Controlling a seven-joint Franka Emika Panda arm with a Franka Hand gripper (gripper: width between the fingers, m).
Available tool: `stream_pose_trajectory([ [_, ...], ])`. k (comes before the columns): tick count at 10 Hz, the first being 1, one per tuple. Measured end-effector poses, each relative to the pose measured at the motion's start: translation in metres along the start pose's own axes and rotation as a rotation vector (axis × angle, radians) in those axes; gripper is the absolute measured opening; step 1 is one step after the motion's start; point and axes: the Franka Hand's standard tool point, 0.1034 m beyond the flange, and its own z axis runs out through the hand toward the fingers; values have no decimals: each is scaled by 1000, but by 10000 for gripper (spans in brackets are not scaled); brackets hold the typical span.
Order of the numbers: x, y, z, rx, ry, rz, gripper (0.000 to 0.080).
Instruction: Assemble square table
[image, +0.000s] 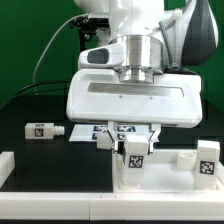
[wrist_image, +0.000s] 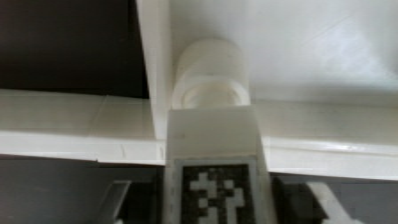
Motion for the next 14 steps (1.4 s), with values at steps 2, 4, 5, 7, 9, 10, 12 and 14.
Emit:
stream_pose_trajectory([
  [2,0,0,0,0,0,0,285],
  [4,-1,0,0,0,-1,0,538],
  [5,-2,-1,1,7,-17,2,615],
  [7,6,-6,-1,56,-102,53,642],
  [9,17,-16,-1,121,-255,123,648],
  [10,19,-15,-1,139,-334,115,648],
  [12,11,-6,-2,154,-466,108,649],
  [14,8,0,0,135,-443,113,649],
])
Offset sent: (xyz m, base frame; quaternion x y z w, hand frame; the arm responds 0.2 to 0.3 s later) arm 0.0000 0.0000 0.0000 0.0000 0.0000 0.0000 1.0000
